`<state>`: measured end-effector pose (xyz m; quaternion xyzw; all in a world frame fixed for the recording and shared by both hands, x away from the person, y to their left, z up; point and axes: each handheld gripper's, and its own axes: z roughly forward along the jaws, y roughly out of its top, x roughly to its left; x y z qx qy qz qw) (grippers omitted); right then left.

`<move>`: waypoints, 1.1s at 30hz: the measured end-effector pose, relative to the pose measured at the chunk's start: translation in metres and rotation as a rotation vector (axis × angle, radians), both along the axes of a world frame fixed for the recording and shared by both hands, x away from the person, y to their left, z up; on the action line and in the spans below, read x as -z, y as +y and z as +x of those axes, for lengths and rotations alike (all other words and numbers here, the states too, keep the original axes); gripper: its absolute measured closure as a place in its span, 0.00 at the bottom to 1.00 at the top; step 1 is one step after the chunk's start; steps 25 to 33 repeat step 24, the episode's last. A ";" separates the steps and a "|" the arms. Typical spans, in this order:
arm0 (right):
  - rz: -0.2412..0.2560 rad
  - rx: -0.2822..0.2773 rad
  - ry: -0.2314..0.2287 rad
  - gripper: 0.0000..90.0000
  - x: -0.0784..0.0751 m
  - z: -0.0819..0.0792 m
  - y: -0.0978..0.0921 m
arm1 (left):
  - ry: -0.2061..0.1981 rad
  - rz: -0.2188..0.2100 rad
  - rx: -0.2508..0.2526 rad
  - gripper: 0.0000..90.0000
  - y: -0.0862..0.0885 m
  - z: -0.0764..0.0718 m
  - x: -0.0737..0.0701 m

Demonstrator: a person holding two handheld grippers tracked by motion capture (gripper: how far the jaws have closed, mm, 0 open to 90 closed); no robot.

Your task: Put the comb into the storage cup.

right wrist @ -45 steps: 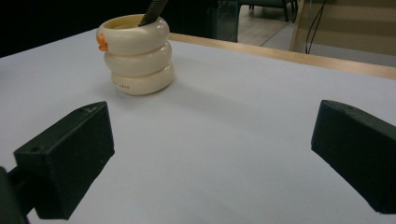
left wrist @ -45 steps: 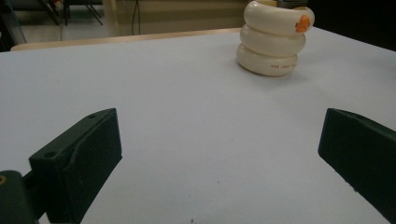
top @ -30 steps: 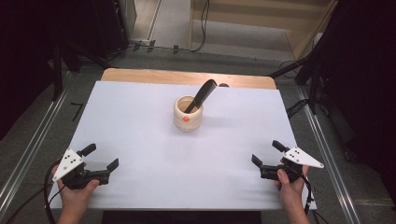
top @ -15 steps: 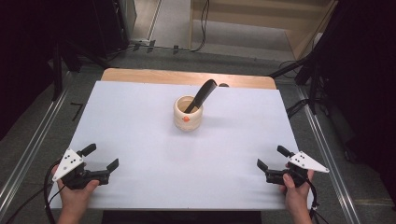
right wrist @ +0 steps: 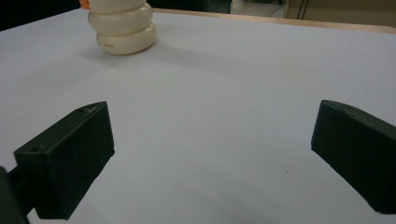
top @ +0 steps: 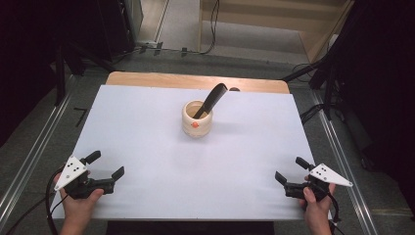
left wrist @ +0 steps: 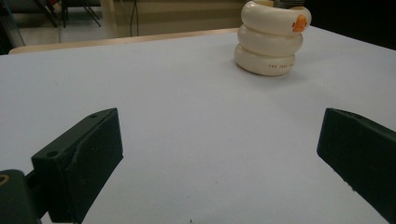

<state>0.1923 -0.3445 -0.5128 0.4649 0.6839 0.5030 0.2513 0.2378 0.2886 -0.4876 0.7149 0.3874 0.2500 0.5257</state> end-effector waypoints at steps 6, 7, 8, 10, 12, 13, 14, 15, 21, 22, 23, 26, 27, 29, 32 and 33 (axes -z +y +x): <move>-0.006 0.002 -0.003 0.00 0.001 -0.004 -0.004 | -0.002 0.000 -0.002 0.00 0.000 0.000 0.000; -0.009 0.003 -0.002 0.00 0.001 -0.004 -0.005 | -0.003 0.001 -0.003 0.00 0.000 0.000 0.000; -0.007 0.001 0.002 0.00 0.001 -0.005 -0.006 | -0.006 -0.001 -0.004 0.00 0.000 0.000 -0.001; 0.000 0.000 0.002 0.00 0.001 -0.006 -0.009 | -0.008 -0.003 -0.004 0.00 0.000 0.000 -0.001; -0.004 0.008 0.004 0.00 0.001 -0.007 -0.013 | -0.010 -0.005 -0.001 0.00 0.001 0.001 -0.001; -0.004 0.012 0.002 0.00 0.002 -0.007 -0.014 | -0.012 -0.008 0.001 0.00 0.001 0.001 -0.001; -0.001 0.015 0.003 0.00 0.002 -0.008 -0.015 | -0.012 -0.015 0.005 0.00 0.001 0.001 -0.001; -0.003 0.015 0.003 0.00 0.003 -0.008 -0.016 | -0.012 -0.015 0.007 0.00 0.002 0.001 -0.001; 0.002 0.004 0.010 0.00 0.005 -0.007 -0.014 | -0.016 -0.020 0.011 0.00 0.003 0.000 -0.001; 0.012 0.004 0.010 0.00 0.005 -0.007 -0.015 | -0.017 -0.019 0.013 0.00 0.003 0.001 -0.001; 0.014 0.005 0.008 0.00 0.005 -0.007 -0.016 | -0.017 -0.015 0.013 0.00 0.002 0.001 0.000; 0.021 0.008 0.006 0.00 0.005 -0.008 -0.016 | -0.015 -0.008 0.013 0.00 0.002 0.002 0.000; 0.021 0.008 0.006 0.00 0.005 -0.008 -0.016 | -0.015 -0.008 0.013 0.00 0.002 0.002 0.000; 0.021 0.008 0.006 0.00 0.005 -0.008 -0.016 | -0.015 -0.008 0.013 0.00 0.002 0.002 0.000; 0.021 0.008 0.006 0.00 0.005 -0.008 -0.016 | -0.015 -0.008 0.013 0.00 0.002 0.002 0.000; 0.021 0.008 0.006 0.00 0.005 -0.008 -0.016 | -0.015 -0.008 0.013 0.00 0.002 0.002 0.000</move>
